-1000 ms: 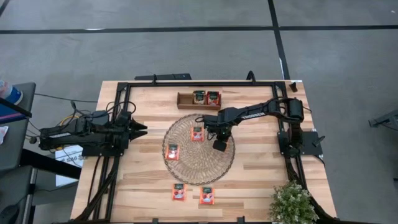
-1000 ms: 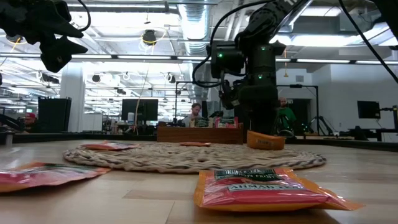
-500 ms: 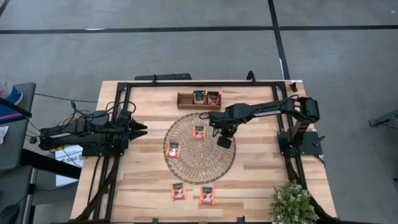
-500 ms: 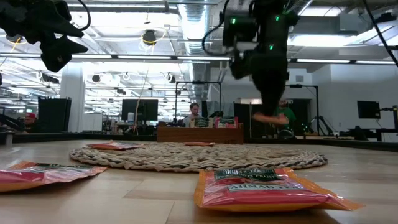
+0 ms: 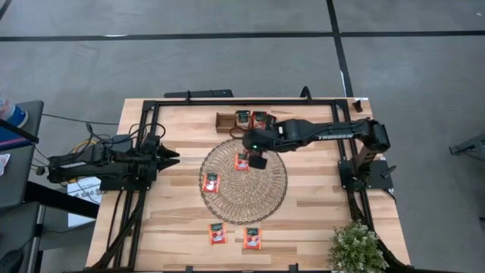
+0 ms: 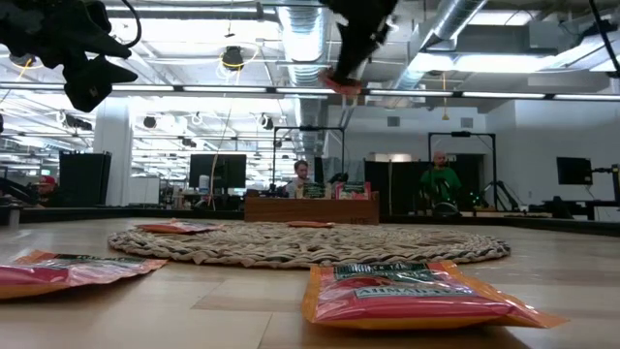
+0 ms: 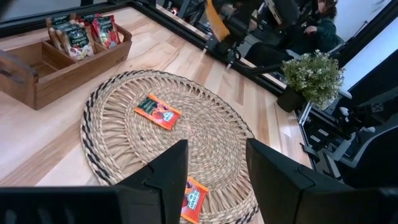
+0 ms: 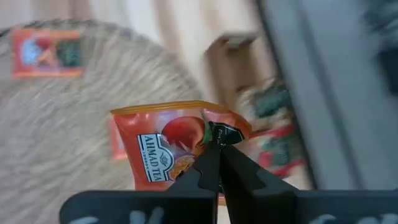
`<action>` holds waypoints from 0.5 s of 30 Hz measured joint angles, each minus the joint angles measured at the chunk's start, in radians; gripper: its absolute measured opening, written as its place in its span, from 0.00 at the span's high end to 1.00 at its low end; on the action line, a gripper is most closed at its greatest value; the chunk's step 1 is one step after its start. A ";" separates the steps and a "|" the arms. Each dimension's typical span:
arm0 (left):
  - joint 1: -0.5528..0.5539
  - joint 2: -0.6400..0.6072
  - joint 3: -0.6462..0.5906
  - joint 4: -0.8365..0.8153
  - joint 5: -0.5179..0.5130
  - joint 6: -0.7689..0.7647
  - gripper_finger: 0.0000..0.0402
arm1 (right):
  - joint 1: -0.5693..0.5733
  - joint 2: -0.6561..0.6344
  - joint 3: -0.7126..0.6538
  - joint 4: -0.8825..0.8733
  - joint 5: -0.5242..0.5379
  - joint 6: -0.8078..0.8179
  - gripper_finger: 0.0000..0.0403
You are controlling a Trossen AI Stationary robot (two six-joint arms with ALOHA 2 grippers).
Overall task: Pick & Place Tea
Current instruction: Put the orange tea bag into the left section of the wooden organizer
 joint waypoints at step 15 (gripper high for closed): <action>0.000 0.021 0.000 0.017 0.016 -0.019 0.62 | -0.122 0.380 0.431 0.254 0.245 -0.501 1.00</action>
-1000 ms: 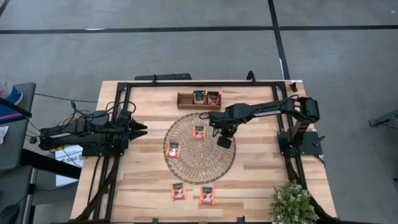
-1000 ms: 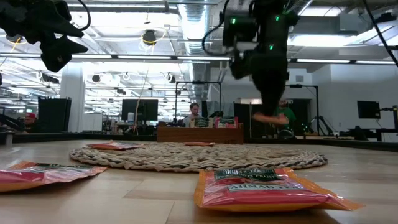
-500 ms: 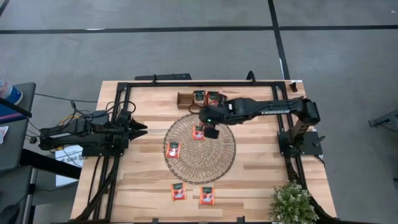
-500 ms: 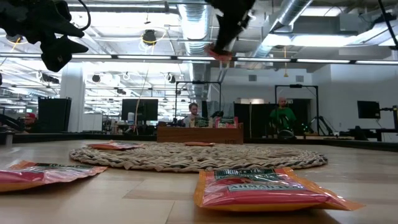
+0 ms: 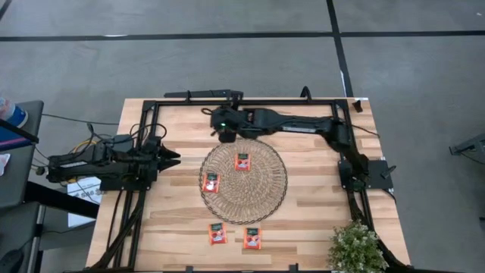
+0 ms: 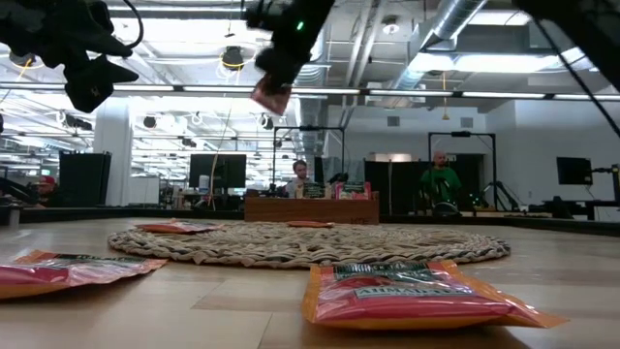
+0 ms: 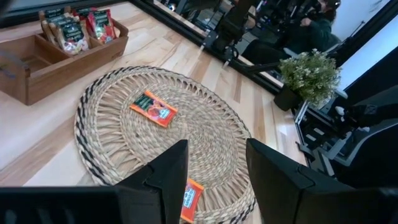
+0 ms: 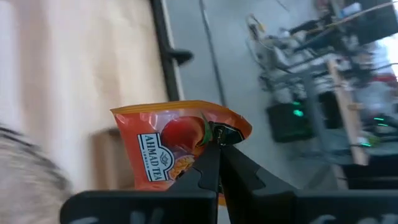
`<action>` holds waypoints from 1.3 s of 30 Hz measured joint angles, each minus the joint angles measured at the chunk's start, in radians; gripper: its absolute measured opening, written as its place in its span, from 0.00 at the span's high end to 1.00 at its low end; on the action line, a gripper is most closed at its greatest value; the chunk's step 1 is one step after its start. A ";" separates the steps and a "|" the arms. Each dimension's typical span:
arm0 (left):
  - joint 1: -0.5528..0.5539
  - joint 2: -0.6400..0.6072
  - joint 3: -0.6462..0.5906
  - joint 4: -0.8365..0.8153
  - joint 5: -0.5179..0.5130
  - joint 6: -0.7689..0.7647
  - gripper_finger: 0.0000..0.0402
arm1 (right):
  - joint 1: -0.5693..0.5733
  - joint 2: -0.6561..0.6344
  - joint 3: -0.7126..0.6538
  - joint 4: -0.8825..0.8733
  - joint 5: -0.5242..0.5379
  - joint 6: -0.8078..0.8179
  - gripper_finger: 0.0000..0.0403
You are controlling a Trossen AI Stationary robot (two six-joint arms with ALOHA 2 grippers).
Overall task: Pick & Place Tea
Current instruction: Put the orange tea bag into the left section of the wooden organizer
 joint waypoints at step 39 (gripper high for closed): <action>0.000 0.054 0.000 0.124 -0.012 0.031 0.62 | 0.000 0.157 0.121 -0.077 0.101 0.053 1.00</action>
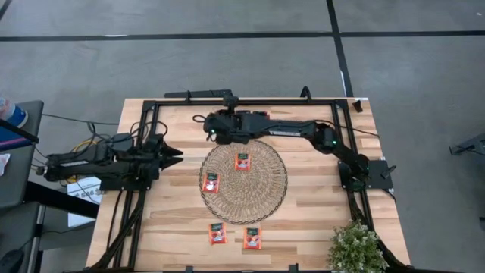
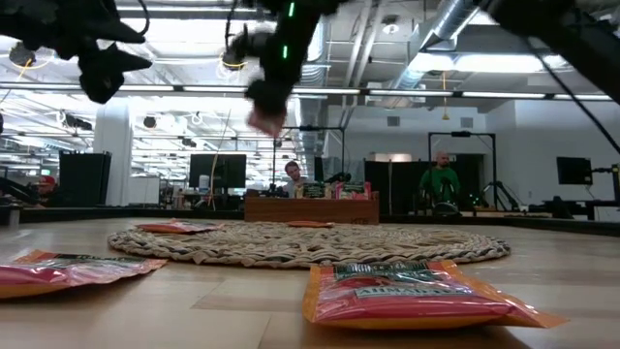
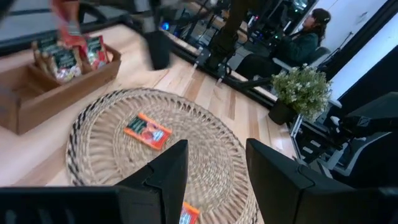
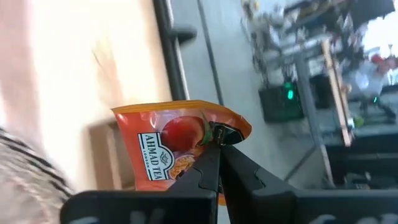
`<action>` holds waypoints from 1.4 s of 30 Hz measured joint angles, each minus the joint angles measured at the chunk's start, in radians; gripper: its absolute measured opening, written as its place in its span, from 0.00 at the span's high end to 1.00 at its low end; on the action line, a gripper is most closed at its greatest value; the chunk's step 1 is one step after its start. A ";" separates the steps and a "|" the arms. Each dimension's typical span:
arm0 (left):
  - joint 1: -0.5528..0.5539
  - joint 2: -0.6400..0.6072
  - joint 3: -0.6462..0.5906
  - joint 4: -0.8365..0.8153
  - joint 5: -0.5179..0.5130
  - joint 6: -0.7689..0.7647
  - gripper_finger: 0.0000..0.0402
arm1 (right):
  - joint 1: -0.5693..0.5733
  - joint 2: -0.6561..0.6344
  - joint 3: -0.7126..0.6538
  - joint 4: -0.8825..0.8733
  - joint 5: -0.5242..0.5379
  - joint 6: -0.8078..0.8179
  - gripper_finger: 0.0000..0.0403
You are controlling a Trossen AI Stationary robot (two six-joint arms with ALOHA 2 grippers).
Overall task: Pick & Place Tea
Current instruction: Put the orange tea bag into the left section of the wooden organizer
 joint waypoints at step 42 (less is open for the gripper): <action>0.000 0.494 0.000 0.596 -0.192 0.199 0.17 | 0.174 -0.123 0.001 -0.061 0.059 0.036 1.00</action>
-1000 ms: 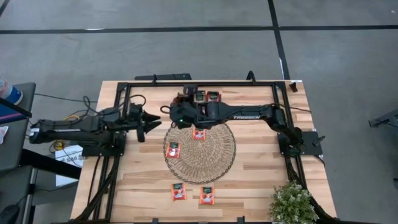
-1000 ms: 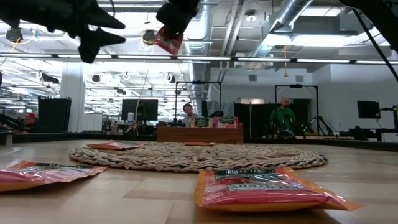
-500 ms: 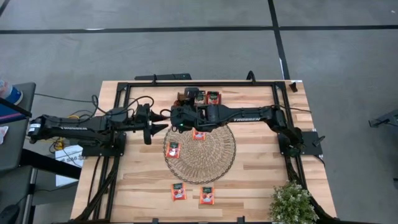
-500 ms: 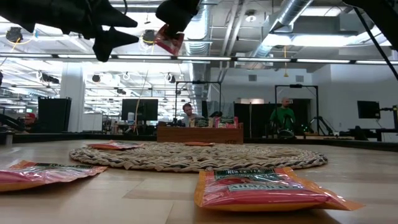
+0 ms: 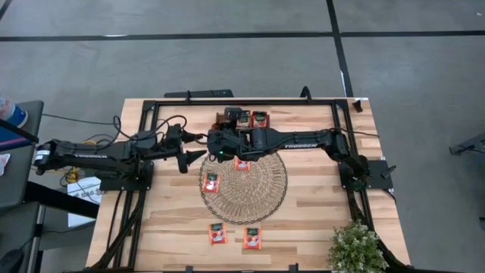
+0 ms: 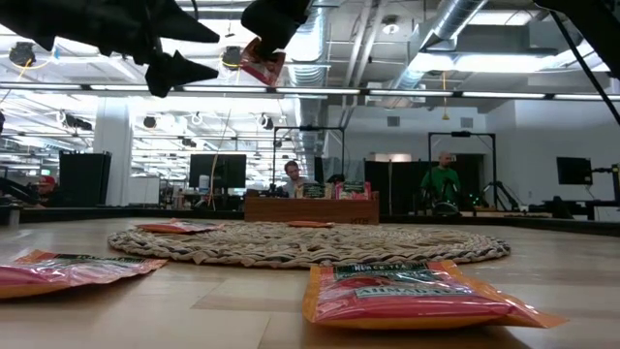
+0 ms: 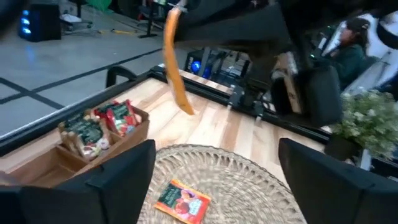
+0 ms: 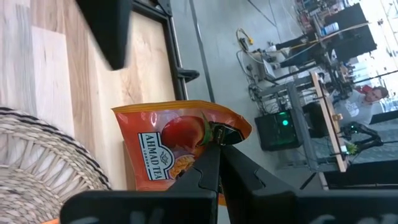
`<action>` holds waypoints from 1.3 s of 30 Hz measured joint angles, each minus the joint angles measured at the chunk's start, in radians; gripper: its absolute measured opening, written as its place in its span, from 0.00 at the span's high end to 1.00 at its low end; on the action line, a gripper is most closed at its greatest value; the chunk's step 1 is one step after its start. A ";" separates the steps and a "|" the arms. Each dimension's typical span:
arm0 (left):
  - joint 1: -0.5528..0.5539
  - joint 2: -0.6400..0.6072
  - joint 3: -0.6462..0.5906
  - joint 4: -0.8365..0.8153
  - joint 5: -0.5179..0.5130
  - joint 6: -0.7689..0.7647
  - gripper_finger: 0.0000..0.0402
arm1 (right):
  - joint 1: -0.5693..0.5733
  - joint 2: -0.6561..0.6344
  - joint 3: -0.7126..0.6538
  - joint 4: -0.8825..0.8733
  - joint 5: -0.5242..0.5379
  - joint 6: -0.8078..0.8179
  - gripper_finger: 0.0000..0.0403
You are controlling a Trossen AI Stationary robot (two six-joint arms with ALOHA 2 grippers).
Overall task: Pick & Place Tea
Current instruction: Put the orange tea bag into the left section of the wooden organizer
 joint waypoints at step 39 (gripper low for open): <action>0.001 0.321 0.261 -0.043 -0.239 0.137 0.24 | 0.001 0.000 0.000 -0.073 -0.001 0.008 1.00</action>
